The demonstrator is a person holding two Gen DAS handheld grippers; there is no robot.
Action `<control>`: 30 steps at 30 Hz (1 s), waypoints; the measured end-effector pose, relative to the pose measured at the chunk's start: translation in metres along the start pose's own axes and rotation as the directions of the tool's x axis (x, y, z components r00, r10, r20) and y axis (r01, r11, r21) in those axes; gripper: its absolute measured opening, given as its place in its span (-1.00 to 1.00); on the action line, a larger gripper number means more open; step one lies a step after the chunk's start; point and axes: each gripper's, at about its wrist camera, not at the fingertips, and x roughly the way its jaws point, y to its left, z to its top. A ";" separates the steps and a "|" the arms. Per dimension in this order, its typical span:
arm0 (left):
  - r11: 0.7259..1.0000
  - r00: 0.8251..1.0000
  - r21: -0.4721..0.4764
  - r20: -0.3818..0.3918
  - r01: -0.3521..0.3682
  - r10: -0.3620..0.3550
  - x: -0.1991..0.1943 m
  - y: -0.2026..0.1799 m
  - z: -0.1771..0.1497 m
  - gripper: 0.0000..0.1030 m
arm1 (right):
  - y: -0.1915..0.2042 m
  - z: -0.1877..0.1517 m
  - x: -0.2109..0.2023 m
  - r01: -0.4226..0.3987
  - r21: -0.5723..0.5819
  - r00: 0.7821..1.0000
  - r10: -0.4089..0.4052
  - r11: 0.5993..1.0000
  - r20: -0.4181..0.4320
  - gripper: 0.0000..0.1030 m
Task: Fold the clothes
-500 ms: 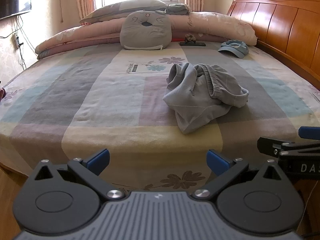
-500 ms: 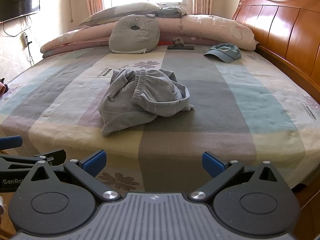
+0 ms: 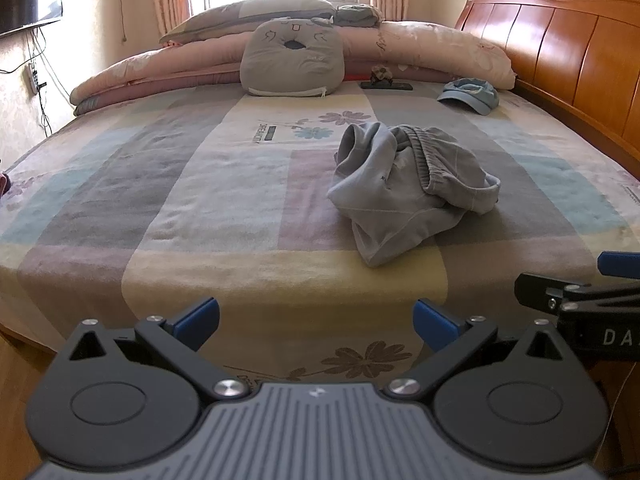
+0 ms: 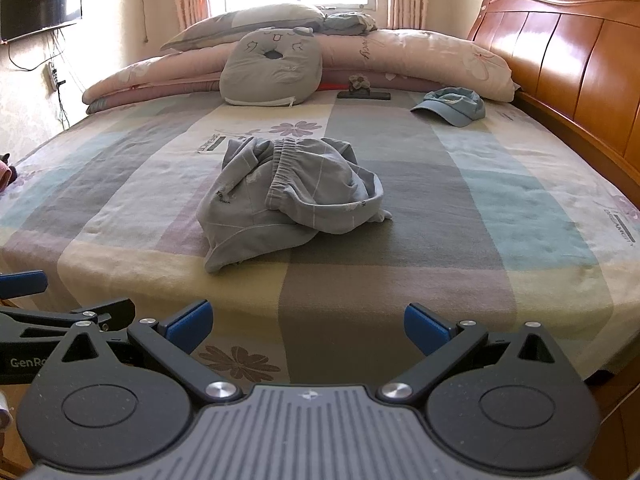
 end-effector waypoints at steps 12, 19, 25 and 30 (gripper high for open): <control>1.000 1.000 -0.001 0.000 -0.013 0.013 0.001 0.000 -0.002 0.99 | 0.000 0.000 0.001 -0.003 -0.001 1.000 0.003 1.000 0.000 1.00; 1.000 1.000 -0.002 0.000 -0.013 0.013 0.000 0.000 -0.002 0.99 | -0.001 -0.001 0.000 -0.003 -0.004 1.000 0.003 1.000 0.003 1.00; 1.000 1.000 0.000 -0.001 -0.016 0.016 0.001 0.000 -0.001 0.99 | 0.000 -0.001 0.000 -0.003 -0.003 1.000 0.003 1.000 0.003 1.00; 1.000 1.000 -0.002 -0.003 -0.017 0.017 0.002 0.000 -0.001 0.99 | -0.001 -0.001 0.001 -0.005 -0.003 1.000 0.005 1.000 0.003 1.00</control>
